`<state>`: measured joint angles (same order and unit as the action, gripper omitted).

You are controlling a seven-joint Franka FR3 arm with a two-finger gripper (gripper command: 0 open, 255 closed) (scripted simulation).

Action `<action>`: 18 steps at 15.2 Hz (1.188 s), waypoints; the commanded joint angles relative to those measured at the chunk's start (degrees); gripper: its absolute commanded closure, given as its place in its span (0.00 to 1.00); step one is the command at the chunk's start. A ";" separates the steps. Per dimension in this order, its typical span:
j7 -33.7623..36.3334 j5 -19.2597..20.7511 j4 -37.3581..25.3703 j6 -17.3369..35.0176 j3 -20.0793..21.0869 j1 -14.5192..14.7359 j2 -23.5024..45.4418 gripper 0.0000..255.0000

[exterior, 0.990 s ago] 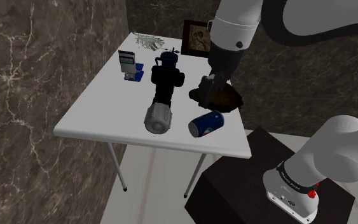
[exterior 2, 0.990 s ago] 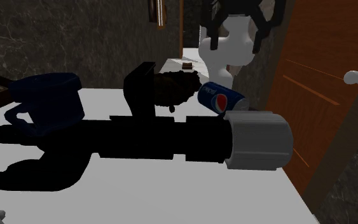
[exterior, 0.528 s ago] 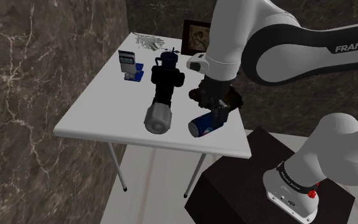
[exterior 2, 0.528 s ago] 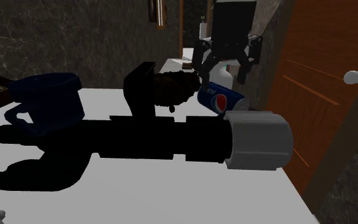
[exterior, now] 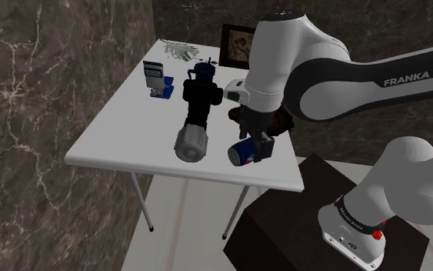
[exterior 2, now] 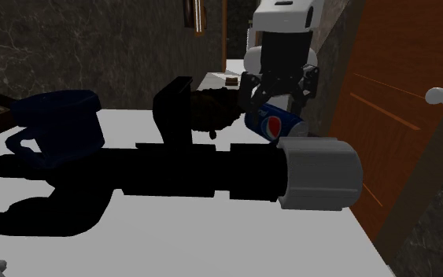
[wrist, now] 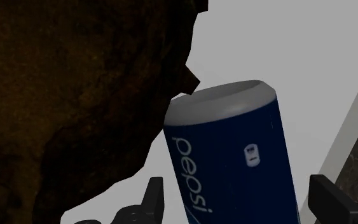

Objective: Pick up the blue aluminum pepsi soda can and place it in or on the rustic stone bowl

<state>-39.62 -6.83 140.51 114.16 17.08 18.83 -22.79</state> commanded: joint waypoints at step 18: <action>-0.15 0.02 -1.44 -2.28 -0.30 -0.01 -0.87 1.00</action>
<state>-39.84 -6.80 139.54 112.52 16.79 18.79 -23.49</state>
